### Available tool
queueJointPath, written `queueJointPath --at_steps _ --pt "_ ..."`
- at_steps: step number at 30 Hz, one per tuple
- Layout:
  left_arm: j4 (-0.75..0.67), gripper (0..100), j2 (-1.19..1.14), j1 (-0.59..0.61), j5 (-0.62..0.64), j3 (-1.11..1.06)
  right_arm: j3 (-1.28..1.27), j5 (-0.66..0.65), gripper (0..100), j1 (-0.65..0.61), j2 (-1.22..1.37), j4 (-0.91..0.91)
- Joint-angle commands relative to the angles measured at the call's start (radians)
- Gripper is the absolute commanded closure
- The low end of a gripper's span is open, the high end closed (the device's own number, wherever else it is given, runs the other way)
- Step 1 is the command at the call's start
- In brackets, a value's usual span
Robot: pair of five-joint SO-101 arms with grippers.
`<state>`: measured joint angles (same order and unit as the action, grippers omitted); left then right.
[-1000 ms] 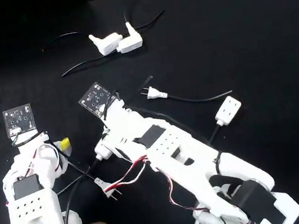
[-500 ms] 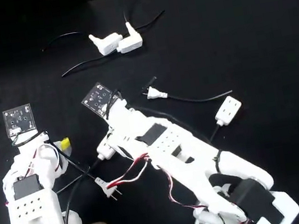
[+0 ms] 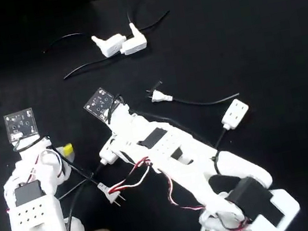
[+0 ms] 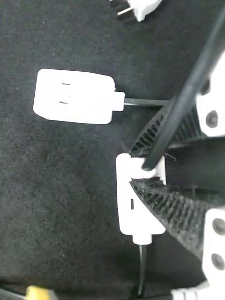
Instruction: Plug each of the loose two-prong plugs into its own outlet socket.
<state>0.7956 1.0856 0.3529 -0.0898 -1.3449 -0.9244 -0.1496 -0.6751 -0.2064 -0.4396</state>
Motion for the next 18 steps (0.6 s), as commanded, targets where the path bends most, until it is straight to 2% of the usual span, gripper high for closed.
queueJointPath --at_steps 1,6,10,18 --pt "-0.02 73 0.015 0.008 0.009 0.008 0.067 -0.003 98.6 0.087 -0.133 -0.048" --pt "-0.02 73 0.015 0.004 0.008 0.008 0.177 0.008 98.5 0.222 -0.228 -0.058" --pt "-0.02 73 0.015 0.004 0.008 0.008 0.283 0.103 98.5 0.296 -0.223 -0.041" --pt "-0.02 73 0.015 0.004 0.008 0.007 0.371 0.14 98.2 0.427 0.004 0.313"
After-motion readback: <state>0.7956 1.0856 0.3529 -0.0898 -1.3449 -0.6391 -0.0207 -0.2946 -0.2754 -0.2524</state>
